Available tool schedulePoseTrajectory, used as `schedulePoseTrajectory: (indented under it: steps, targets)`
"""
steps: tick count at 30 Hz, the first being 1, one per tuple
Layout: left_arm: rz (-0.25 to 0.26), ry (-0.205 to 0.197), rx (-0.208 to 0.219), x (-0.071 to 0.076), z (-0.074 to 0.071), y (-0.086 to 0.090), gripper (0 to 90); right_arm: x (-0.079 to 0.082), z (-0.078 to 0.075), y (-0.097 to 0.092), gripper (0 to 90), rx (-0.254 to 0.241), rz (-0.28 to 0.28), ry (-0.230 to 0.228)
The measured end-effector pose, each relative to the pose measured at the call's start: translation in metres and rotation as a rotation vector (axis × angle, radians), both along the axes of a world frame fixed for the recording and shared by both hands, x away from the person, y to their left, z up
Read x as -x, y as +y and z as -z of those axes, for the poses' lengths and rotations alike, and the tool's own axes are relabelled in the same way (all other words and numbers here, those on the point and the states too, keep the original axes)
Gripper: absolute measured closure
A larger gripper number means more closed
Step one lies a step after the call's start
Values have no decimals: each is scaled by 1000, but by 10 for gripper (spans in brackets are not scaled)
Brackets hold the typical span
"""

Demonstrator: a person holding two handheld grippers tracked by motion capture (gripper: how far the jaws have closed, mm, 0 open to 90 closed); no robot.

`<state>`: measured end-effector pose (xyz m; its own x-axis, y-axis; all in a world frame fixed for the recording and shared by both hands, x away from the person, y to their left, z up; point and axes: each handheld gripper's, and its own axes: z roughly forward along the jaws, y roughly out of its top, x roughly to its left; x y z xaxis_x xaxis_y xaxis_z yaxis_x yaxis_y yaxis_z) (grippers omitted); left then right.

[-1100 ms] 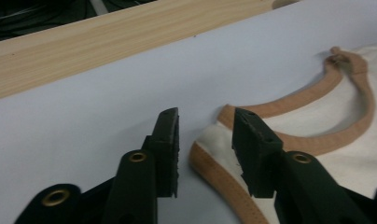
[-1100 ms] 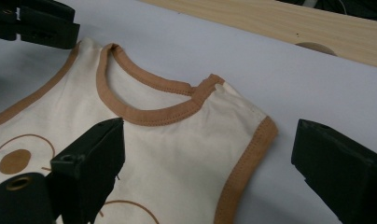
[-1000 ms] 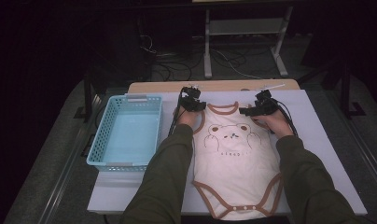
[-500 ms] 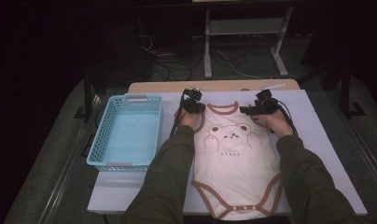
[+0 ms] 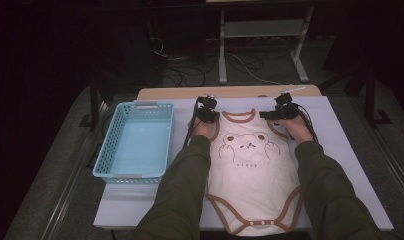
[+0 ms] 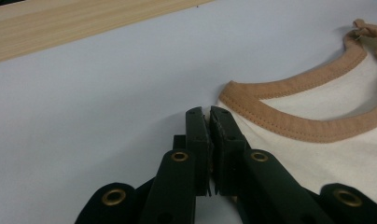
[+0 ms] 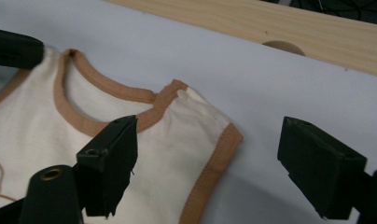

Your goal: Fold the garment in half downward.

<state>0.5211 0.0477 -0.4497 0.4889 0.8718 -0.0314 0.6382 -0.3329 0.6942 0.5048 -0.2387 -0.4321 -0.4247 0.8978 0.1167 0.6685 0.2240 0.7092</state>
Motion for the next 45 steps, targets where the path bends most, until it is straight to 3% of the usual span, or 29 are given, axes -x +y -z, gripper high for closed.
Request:
schedulePoseTrajectory:
  steps: [2,11,18,23,35,45]
  targets:
    - [-5,3,9,0,0,0,857,-3,2,1,239,48,15,-4]
    - [1,5,8,0,0,0,858,-9,5,3,440,43,39,-25]
    - [7,8,7,-1,0,1,859,-17,7,-1,564,12,46,23]
    - [7,7,6,-1,0,1,859,-18,11,1,638,20,47,39]
    - [5,2,-11,0,-1,-1,868,-20,19,1,778,32,39,59]
    - [-23,17,6,0,-2,1,880,-18,17,5,869,52,24,60]
